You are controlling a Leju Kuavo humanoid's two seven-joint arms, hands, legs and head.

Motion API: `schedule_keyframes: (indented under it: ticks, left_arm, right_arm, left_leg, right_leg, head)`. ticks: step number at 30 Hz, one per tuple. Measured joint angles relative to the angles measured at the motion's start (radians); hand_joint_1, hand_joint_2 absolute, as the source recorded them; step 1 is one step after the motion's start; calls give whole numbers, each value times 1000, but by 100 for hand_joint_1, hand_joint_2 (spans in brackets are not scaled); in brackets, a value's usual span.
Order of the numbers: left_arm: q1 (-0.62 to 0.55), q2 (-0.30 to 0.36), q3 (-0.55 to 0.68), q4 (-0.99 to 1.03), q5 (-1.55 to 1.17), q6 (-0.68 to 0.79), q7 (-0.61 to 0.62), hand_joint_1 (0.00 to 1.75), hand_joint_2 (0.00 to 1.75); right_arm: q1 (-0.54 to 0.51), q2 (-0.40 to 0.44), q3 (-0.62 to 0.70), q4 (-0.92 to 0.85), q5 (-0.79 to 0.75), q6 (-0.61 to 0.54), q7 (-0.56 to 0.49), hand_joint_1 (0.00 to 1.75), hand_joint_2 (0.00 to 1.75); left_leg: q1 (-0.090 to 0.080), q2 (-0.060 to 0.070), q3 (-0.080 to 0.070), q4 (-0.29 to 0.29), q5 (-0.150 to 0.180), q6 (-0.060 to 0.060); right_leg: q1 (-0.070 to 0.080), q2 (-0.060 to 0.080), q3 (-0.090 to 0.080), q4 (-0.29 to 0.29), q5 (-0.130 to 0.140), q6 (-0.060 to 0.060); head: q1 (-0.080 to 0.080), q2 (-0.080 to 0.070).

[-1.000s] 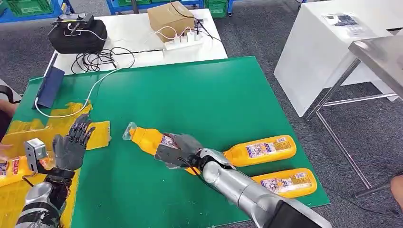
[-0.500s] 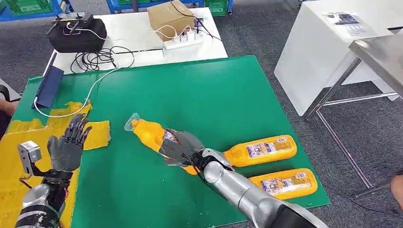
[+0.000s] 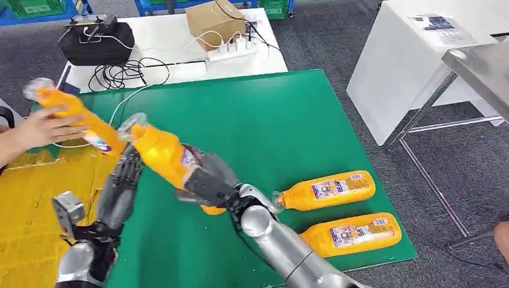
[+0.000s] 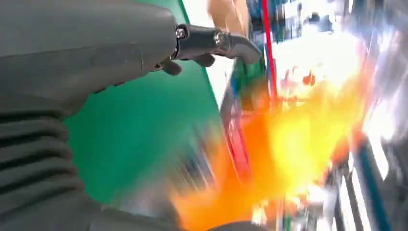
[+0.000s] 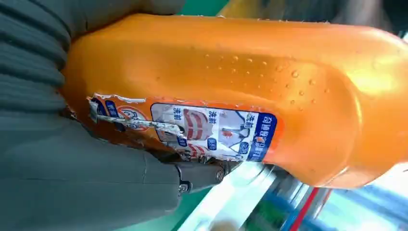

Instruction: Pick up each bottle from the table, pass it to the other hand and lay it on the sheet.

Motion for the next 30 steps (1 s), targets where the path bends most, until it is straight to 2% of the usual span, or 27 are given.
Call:
schedule_keyframes:
  ticks: [3,7,14,19,26,27,28,29,30]
  left_arm:
    - [9,-7,-74,-41,30,42,-1,0,175]
    - [21,-2,-100,-71,50,46,-3,0,175]
    - [27,6,-102,-77,57,44,2,0,175]
    - [36,21,-101,-76,69,52,9,0,175]
    - [53,39,-94,-76,70,56,10,0,175]
    - [55,40,-93,-76,70,60,13,10,175]
    - [57,41,-93,-76,69,70,17,33,175]
    - [58,42,-93,-73,67,75,20,35,175]
    - [61,42,-93,-73,65,78,22,47,175]
  right_arm:
    - [3,29,47,0,-5,-6,4,175,175]
    - [1,35,78,3,-21,-8,15,175,175]
    - [-35,48,125,53,-41,0,29,175,175]
    - [-72,49,218,80,-108,0,79,175,175]
    - [-106,44,287,116,-134,-3,87,175,175]
    - [-110,44,294,120,-138,-3,87,175,175]
    - [-114,44,304,126,-142,-3,87,175,175]
    - [-118,44,312,131,-143,-3,89,175,175]
    - [-121,43,320,136,-145,-4,89,175,175]
  left_leg:
    - [0,-1,0,0,0,0]
    - [0,-1,-1,0,0,0]
    - [0,-1,0,0,0,0]
    - [0,0,0,0,0,0]
    - [0,0,-1,0,0,0]
    - [0,0,-1,0,0,0]
    - [0,0,-1,0,0,0]
    - [0,0,-1,0,0,0]
    - [0,0,-1,0,0,0]
  right_leg:
    - [0,0,0,0,0,0]
    - [0,0,0,0,0,0]
    - [0,0,0,0,0,0]
    - [0,0,-1,0,0,0]
    - [0,0,-2,0,0,0]
    - [0,0,-2,0,0,0]
    - [0,0,-2,0,0,0]
    - [0,0,-2,0,0,0]
    - [0,0,-2,0,0,0]
  head:
    - [0,0]
    - [0,0]
    - [0,0]
    - [0,0]
    - [0,0]
    - [0,0]
    - [0,0]
    - [0,0]
    - [0,0]
